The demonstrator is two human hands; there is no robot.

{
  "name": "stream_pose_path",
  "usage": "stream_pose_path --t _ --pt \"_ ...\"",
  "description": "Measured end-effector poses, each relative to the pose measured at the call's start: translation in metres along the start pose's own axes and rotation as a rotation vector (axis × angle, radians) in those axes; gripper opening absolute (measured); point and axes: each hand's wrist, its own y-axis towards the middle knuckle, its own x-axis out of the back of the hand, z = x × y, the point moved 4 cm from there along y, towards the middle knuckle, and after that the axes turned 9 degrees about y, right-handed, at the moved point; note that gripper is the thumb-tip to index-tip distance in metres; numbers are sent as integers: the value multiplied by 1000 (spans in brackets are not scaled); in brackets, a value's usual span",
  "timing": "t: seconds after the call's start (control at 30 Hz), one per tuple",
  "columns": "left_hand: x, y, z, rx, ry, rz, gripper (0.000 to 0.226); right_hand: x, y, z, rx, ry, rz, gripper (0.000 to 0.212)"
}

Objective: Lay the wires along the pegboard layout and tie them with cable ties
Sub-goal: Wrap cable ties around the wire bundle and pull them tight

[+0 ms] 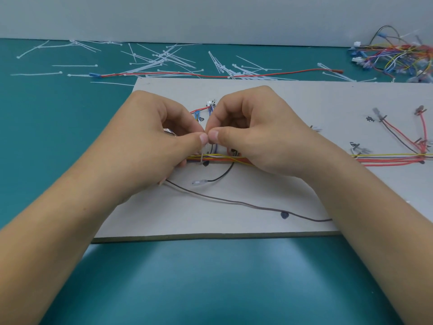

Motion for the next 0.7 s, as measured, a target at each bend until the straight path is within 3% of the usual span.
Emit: stream_pose_path --t 0.7 --pt "-4 0 -6 -32 181 44 14 0 -1 11 147 -77 -124 14"
